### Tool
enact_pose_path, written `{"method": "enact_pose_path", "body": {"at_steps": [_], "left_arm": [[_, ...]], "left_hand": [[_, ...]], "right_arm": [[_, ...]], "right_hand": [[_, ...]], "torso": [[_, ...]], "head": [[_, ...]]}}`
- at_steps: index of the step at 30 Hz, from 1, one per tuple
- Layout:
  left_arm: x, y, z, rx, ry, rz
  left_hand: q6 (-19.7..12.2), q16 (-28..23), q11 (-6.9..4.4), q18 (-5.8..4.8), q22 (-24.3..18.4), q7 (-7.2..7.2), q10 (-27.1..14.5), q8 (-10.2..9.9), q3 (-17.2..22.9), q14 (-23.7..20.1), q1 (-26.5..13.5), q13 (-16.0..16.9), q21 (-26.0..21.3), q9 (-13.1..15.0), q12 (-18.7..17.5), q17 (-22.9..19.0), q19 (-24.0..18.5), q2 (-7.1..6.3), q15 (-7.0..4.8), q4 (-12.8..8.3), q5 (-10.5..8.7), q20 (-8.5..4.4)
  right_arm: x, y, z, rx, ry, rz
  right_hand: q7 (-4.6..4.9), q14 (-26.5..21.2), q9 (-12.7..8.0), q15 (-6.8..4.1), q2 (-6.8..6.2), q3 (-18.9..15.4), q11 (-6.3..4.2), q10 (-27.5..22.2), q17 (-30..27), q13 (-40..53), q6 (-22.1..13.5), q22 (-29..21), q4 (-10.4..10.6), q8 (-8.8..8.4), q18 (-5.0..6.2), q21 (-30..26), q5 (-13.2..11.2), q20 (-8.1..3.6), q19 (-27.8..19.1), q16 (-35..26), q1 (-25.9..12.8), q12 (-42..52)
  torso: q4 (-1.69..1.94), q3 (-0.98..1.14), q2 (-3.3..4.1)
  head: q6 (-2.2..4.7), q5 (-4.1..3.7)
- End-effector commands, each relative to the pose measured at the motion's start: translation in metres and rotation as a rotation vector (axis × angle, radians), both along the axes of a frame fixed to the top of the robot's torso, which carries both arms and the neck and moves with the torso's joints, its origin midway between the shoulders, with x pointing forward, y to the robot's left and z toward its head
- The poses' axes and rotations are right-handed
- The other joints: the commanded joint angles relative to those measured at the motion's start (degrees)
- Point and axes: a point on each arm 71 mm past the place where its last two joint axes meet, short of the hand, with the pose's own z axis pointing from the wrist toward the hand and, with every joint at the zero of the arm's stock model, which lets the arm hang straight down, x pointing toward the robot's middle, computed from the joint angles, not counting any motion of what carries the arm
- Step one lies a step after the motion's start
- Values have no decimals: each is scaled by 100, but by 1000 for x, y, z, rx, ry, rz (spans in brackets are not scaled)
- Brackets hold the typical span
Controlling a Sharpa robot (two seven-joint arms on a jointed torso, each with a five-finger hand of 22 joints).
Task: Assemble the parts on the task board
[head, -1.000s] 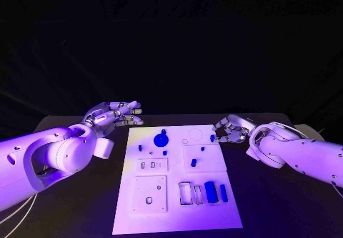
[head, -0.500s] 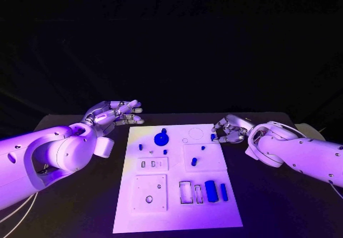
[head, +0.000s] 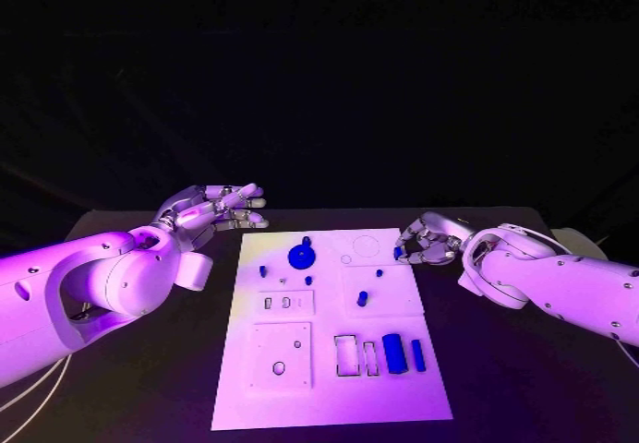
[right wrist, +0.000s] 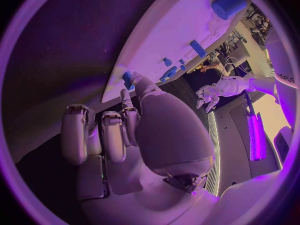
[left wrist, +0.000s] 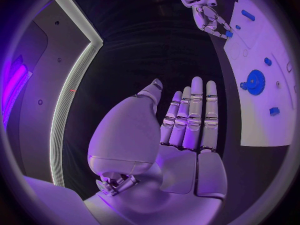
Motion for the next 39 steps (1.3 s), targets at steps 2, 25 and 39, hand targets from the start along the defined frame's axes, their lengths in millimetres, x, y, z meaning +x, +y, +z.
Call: {"method": "enact_pose_path", "body": {"at_steps": [2, 25, 39], "left_arm": [[-1, -2, 1, -7, -5, -18], [-1, 0, 1, -6, -4, -16], [-1, 0, 1, -5, -4, -15]], "left_hand": [[-5, 32, 9, 11, -3, 19, -26, -27, -20, -47, 5, 9, 26, 9, -6, 9, -48, 35, 12, -6, 9, 7], [-4, 33, 11, 11, -4, 20, -27, -30, -22, -58, 6, 10, 26, 9, -8, 11, -56, 36, 14, -7, 8, 11], [-4, 33, 11, 11, -4, 20, -27, -30, -22, -58, 6, 10, 26, 9, -8, 11, -56, 36, 14, -7, 8, 11]], "right_arm": [[0, 2, -2, -20, 12, 6], [3, 6, -3, -21, 10, 3], [4, 7, -2, -20, 6, -6]], "right_hand": [[-1, 540, 7, 9, 6, 26, -7, 42, 1284, 593, 54, 822, 0, 38, 8, 20, 23, -8, 31, 28, -39, 38], [-60, 546, 29, -26, 93, 116, -54, 64, 1308, 617, 207, 857, 17, 107, -2, 62, 18, -34, 65, 41, -83, 62], [-177, 559, 84, -114, 183, 249, -157, 118, 1355, 670, 439, 930, -8, 254, -27, 153, -13, -112, 134, 67, -119, 110]], "torso": [[-4, 1, 2], [-3, 9, 1], [-4, 12, 0]], "head": [[-14, 3], [-36, 11], [-44, 23]]}}
